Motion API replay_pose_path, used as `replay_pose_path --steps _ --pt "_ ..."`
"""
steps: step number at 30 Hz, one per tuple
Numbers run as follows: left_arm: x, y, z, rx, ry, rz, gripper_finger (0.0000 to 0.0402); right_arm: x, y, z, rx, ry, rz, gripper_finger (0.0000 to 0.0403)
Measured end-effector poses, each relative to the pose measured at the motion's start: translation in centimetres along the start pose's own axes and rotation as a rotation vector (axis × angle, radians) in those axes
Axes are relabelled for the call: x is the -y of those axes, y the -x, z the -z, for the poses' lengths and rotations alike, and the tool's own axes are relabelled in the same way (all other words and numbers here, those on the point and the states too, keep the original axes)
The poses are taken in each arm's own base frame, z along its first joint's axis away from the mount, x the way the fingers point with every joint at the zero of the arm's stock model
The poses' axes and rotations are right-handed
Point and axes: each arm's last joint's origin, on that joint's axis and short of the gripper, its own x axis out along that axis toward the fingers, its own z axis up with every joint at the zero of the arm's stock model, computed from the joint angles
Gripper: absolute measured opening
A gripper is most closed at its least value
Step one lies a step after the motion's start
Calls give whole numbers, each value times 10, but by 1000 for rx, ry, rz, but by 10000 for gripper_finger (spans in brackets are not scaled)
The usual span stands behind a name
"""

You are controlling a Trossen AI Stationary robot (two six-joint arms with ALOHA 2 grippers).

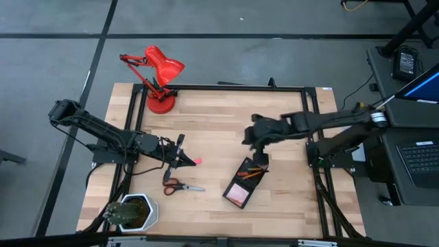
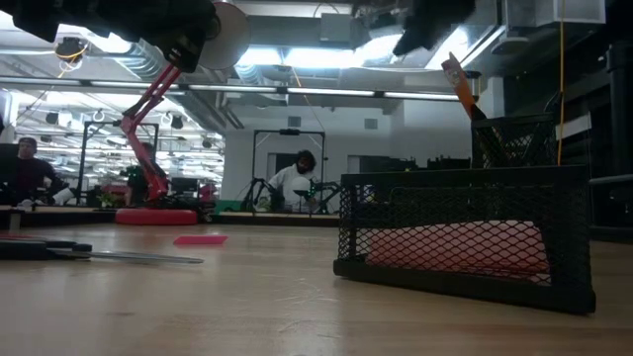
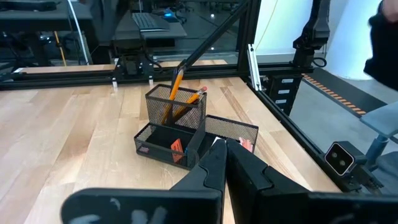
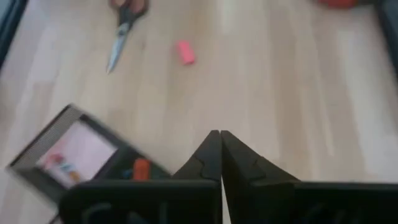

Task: Pick and place office supplies into organizer
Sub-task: Put the pink eraser into the desk organizer

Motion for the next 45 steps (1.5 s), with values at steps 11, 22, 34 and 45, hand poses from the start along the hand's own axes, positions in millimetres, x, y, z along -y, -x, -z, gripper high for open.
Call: replay_pose_path --steps 11,22,34,45 --pt "0 0 0 0 0 0 6 4 9 84 335 -44 60 4" --pt "0 0 0 0 0 0 6 10 24 111 521 -75 165 17" --pt "0 0 0 0 0 0 6 1 20 115 497 25 -96 4" --pt "0 0 0 0 0 0 6 1 20 115 496 22 -97 33"
